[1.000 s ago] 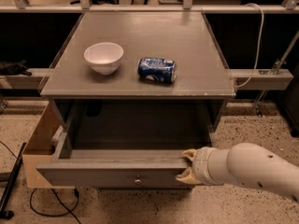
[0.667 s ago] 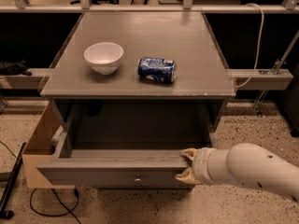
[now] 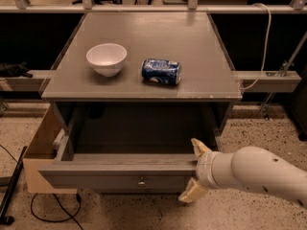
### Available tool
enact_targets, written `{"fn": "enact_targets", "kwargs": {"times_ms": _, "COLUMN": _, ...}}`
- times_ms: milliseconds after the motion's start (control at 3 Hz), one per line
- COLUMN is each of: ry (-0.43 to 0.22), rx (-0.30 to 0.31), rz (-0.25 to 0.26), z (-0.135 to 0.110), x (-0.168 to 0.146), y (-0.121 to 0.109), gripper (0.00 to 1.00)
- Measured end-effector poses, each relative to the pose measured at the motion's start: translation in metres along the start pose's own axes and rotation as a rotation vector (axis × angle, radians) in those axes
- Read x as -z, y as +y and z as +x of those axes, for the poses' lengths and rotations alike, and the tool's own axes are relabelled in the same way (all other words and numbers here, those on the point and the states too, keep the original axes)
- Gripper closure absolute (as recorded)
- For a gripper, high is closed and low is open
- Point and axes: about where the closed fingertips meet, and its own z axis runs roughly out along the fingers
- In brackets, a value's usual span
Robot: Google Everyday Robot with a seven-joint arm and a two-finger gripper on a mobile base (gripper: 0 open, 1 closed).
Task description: Open top drawer
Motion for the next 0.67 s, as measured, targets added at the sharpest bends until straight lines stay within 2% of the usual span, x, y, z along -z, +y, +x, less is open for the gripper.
{"fn": "enact_targets", "kwargs": {"times_ms": 333, "ry": 0.007, "rx": 0.016, "rz": -0.005, "z": -0.001, "x": 0.001, "y": 0.005, "gripper": 0.16}}
{"fn": "enact_targets", "kwargs": {"times_ms": 667, "ry": -0.016, "rx": 0.039, "rz": -0.061, "z": -0.004, "x": 0.008, "y": 0.048, "gripper": 0.4}}
